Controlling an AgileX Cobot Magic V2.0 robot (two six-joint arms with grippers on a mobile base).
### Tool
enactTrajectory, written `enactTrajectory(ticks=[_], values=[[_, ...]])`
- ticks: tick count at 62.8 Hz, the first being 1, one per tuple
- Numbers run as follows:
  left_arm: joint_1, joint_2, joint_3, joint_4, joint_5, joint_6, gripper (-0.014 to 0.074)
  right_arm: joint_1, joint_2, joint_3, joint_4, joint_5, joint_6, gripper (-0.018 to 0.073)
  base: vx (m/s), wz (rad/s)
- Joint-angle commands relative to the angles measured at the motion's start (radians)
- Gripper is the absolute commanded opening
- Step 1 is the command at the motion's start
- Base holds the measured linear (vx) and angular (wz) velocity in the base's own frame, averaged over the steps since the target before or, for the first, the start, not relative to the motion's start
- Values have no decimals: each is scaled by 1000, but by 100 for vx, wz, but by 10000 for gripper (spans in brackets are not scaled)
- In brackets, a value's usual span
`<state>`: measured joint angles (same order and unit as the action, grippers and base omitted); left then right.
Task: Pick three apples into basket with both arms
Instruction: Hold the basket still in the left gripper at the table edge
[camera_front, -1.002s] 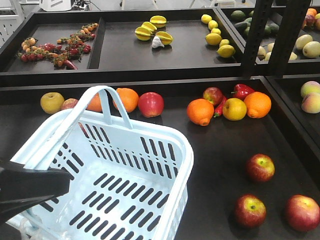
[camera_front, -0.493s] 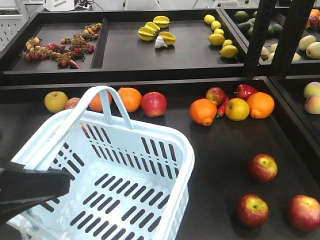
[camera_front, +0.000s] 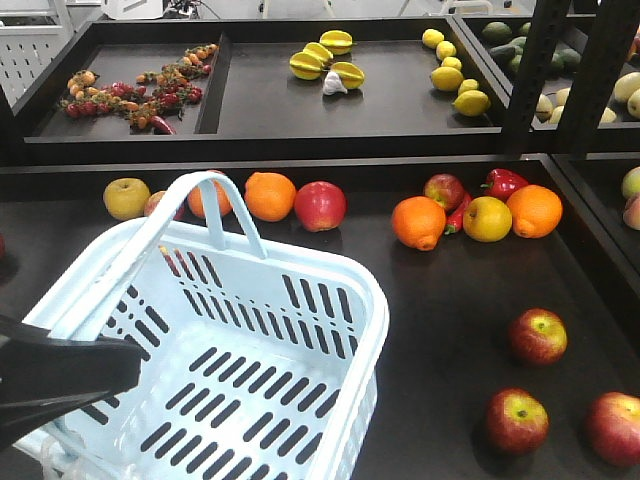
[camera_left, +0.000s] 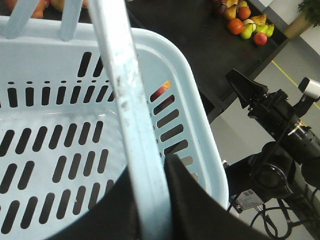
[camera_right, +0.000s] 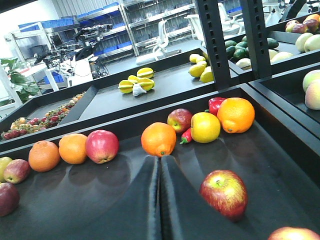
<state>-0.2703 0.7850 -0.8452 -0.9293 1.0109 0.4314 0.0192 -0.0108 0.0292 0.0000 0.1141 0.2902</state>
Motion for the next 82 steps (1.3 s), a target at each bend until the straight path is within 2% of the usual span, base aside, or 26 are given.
enactTrajectory(ticks=[1,82], values=[[-2,-8,-32,-75,-47,3,-7,-8,-11,13,-6,-70,-5,-4,0,0],[-2,-8,-32,-75,-47,3,-7,-8,-11,13,-6,-70,-5,-4,-1,1]])
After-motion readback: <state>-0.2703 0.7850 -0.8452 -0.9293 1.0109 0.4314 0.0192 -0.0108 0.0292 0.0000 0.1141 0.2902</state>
